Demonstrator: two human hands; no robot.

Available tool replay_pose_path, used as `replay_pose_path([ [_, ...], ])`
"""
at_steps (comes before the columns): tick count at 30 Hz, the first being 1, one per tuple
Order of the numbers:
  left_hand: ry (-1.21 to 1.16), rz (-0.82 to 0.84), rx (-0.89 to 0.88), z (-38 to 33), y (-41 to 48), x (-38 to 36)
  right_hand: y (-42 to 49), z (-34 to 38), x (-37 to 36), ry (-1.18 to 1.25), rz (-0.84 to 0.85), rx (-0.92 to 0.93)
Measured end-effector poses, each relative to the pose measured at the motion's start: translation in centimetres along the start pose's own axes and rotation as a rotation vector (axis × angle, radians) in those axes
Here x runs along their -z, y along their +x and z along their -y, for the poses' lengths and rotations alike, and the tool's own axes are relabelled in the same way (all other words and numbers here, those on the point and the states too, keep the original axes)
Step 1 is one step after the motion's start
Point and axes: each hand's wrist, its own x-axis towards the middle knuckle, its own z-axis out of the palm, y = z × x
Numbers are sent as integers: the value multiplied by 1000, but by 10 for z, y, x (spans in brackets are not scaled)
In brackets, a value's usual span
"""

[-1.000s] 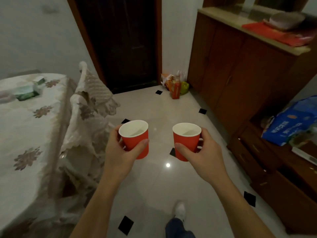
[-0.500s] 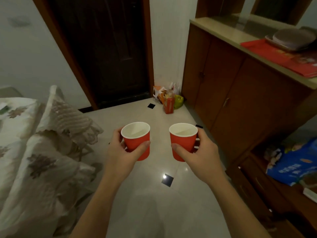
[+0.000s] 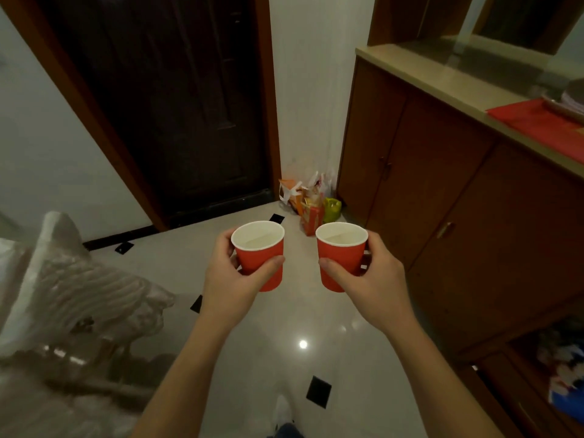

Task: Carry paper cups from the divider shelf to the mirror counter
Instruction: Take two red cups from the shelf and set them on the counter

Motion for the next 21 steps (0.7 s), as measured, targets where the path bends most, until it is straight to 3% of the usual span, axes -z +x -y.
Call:
replay_pose_path([
  [8,-35,77,-47,3,158,-11,135,18,-43,-33,-62,24],
  [21,-48,150,-86,25,352,-103,332,-34,-35,-26,-159,24],
])
